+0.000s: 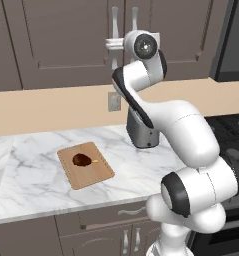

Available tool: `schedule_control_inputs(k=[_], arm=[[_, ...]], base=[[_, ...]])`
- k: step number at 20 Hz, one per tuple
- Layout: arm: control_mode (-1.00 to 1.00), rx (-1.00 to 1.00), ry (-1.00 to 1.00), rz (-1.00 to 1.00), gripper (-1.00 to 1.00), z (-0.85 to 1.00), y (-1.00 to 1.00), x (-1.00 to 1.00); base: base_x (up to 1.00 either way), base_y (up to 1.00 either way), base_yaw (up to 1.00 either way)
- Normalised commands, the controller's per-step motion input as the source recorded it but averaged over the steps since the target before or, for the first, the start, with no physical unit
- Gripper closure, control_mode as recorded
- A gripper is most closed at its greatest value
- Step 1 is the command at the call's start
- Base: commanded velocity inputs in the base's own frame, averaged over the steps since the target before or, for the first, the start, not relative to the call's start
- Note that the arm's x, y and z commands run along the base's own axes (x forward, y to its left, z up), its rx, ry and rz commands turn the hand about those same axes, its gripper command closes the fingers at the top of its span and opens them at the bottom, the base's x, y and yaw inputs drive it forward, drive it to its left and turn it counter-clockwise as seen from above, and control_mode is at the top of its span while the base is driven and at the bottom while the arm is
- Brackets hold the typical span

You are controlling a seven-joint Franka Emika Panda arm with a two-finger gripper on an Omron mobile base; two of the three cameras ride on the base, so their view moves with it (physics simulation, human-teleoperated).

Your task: Open the cabinet, retrieve the rolling pin, and place it next to the meat on the cutting board to prepare for tenderizing.

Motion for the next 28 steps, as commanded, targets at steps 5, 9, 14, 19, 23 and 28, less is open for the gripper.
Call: schedule_control_inputs(k=[5, 9, 14, 19, 23, 28], arm=[[-1.0, 0.01, -0.09, 0.0, 1.0, -0.08, -0.3, 0.13], [-1.0, 0.04, -0.03, 0.0, 1.0, -0.03, -0.36, 0.12], [-1.0, 0.05, -0.03, 0.0, 1.0, -0.02, -0.41, 0.03], [-1.0, 0.07, -0.06, 0.0, 1.0, -0.14, -0.43, 0.0], [-1.0, 0.1, -0.09, 0.0, 1.0, -0.19, -0.53, -0.03], [-1.0, 0.11, -0.07, 0.0, 1.0, -0.08, -0.55, 0.0]], base=[[0.0, 0.0, 0.0], [0.0, 0.0, 0.0], [0.0, 0.0, 0.0], [0.0, 0.0, 0.0], [0.0, 0.0, 0.0], [0.0, 0.0, 0.0]])
